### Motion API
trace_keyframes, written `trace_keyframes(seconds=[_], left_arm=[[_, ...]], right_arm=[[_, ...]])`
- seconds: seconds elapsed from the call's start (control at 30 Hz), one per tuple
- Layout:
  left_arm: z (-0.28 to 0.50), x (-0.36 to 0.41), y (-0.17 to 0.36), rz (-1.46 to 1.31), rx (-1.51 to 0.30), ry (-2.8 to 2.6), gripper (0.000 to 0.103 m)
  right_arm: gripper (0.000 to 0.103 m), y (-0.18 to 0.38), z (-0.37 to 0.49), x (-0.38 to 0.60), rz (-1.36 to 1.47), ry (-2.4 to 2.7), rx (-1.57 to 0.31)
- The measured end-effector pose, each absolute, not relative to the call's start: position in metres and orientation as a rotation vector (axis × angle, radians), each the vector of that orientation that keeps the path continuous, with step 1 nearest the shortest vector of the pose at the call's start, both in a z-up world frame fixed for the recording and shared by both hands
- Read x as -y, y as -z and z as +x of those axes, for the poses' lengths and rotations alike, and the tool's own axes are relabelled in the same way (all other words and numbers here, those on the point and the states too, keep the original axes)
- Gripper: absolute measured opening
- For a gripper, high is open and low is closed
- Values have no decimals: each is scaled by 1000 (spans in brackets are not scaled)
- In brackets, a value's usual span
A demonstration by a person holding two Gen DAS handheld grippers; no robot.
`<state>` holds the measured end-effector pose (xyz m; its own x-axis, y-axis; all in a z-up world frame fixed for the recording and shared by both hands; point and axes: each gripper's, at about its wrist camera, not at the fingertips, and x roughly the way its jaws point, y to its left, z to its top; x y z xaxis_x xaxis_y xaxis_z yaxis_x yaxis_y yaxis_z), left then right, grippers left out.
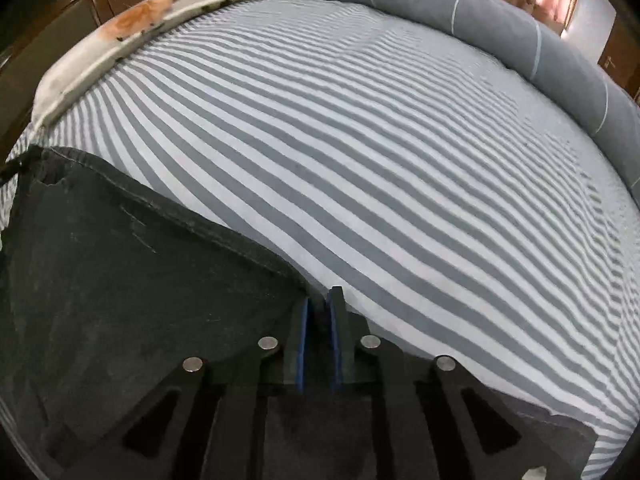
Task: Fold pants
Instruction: 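Grasp the waistband with left tool while right tool grasps the leg hem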
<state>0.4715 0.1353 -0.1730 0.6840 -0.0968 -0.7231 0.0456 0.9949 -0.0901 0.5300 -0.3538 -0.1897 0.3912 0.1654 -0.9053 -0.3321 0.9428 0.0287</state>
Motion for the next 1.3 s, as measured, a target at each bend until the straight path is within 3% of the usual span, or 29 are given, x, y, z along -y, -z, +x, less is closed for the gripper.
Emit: trace_keyframes(seconds=[0.07, 0.13, 0.17, 0.3, 0.5, 0.67, 0.9, 1.17, 1.2, 1.3], left_arm=[[471, -139, 175, -78, -826, 73, 29], [472, -146, 173, -100, -852, 103, 32], [471, -150, 172, -106, -856, 124, 34], [464, -165, 168, -68, -885, 178, 48], [459, -170, 173, -63, -951, 258, 48], [476, -165, 188, -96, -1009, 292, 59], [483, -137, 189, -7, -987, 347, 59], [480, -137, 187, -8, -937, 337, 39], [479, -133, 186, 14, -932, 329, 37], [480, -130, 181, 7, -925, 318, 27]], right_arm=[[17, 187, 532, 357, -157, -322, -1139], [30, 183, 533, 361, -160, -330, -1141], [32, 180, 533, 363, -162, -332, -1137], [32, 173, 526, 368, -150, -351, -1124], [32, 173, 524, 374, -164, -352, -1139], [36, 177, 529, 376, -202, -384, -1166], [39, 182, 530, 385, -257, -455, -1209], [42, 195, 550, 385, -212, -497, -1210], [40, 196, 552, 384, -204, -497, -1211], [7, 190, 550, 379, -187, -543, -1222]])
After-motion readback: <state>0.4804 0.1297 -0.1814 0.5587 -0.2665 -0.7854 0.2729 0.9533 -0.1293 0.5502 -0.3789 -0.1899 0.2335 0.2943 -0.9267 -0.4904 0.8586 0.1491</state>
